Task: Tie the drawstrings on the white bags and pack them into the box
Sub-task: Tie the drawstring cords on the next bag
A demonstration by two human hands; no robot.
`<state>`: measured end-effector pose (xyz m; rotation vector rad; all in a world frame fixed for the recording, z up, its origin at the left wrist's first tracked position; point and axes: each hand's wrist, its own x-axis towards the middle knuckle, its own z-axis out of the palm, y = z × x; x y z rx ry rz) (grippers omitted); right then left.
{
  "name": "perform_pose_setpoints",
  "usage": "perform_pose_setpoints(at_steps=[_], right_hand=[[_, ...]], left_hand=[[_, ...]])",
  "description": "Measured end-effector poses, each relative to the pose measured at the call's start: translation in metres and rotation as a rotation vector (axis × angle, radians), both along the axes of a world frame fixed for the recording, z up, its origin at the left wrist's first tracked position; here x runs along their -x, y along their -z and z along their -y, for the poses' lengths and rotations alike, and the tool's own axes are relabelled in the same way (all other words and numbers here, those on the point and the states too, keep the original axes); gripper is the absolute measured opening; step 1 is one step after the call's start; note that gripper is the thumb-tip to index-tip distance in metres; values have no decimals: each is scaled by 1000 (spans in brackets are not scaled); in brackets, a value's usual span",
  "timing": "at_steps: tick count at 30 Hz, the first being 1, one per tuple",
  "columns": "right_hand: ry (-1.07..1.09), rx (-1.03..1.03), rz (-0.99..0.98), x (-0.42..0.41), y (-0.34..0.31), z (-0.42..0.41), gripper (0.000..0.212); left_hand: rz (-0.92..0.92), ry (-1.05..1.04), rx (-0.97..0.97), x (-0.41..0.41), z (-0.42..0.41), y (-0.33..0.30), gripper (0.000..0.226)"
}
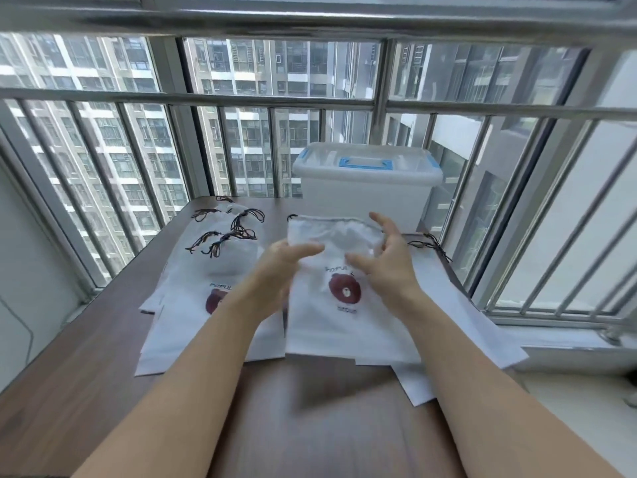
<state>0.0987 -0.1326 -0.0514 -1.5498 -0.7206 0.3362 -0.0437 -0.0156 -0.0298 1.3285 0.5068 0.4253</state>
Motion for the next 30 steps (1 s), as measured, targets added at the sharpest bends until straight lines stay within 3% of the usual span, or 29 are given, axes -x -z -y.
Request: perform_pose_setpoints(at_steps=[2, 6, 10, 13, 15, 18, 23, 30], right_hand=[[-110, 0, -46, 1, -4, -2, 71], [-139, -92, -402, -16, -6, 2, 41], [-141, -171, -574, -15, -2, 5, 22], [-212, -204, -584, -9, 0, 1, 24], [-237, -200, -555, -7, 0, -2, 26], [-231, -194, -556, -9, -1, -1, 27], [-211, -164, -559, -9, -1, 0, 22], [-186, -534, -906, -13, 0, -4, 20]], left_hand=[[-39, -157, -83, 4, -12, 6, 40], [12, 8, -113, 24, -29, 11, 53], [71, 86, -2, 30, -25, 9, 33], [42, -242, -49, 20, -23, 16, 23], [93, -344, -38, 16, -26, 22, 23], [154, -362, 18, 16, -27, 22, 30], [196, -383, 69, 16, -31, 18, 15], [287, -420, 203, 16, -32, 15, 20]])
